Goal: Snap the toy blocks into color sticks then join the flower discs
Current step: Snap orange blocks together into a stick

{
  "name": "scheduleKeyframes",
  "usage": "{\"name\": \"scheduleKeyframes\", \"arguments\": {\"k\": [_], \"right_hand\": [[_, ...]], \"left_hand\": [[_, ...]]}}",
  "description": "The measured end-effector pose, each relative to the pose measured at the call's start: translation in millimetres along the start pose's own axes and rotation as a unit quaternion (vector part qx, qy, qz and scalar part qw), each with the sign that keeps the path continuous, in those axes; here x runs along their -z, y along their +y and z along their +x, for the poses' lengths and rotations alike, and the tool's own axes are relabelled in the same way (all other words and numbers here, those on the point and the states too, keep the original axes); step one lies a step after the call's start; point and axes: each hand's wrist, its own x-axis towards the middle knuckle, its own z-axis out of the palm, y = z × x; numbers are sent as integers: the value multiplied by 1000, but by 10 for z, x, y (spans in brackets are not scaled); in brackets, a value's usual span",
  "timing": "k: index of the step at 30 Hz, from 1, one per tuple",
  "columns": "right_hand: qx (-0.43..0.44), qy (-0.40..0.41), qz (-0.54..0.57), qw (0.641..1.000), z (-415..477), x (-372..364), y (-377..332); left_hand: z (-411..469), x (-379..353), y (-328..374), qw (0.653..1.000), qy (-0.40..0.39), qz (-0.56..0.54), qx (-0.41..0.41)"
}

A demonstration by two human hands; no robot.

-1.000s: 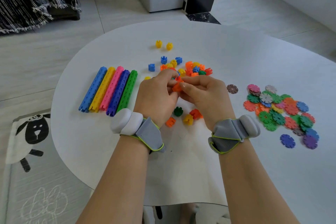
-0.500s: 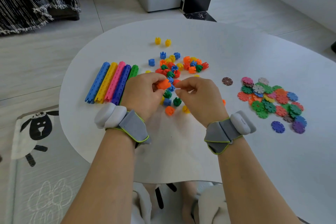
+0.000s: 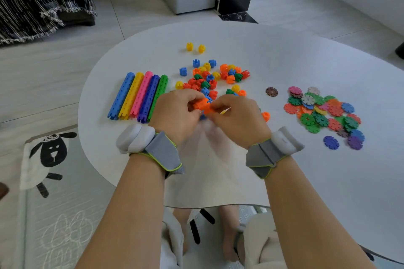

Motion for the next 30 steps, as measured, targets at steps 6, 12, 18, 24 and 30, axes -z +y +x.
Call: {"name": "scheduleKeyframes", "arguments": {"k": [6, 12, 18, 24, 30], "right_hand": [[-74, 5, 393, 916, -34, 133, 17], [-62, -1, 431, 900, -93, 133, 31], [-41, 46, 420, 905, -126, 180, 77], [-51, 30, 422, 904, -155, 260, 179], [-59, 41, 432, 899, -205, 321, 207]], "left_hand": [[-52, 21, 53, 999, -6, -33, -13], [-76, 24, 60, 995, -16, -94, -9], [-55, -44, 91, 988, -25, -150, -10], [-54, -108, 150, 991, -33, -127, -27], [-73, -159, 264, 995, -18, -80, -50]]}}
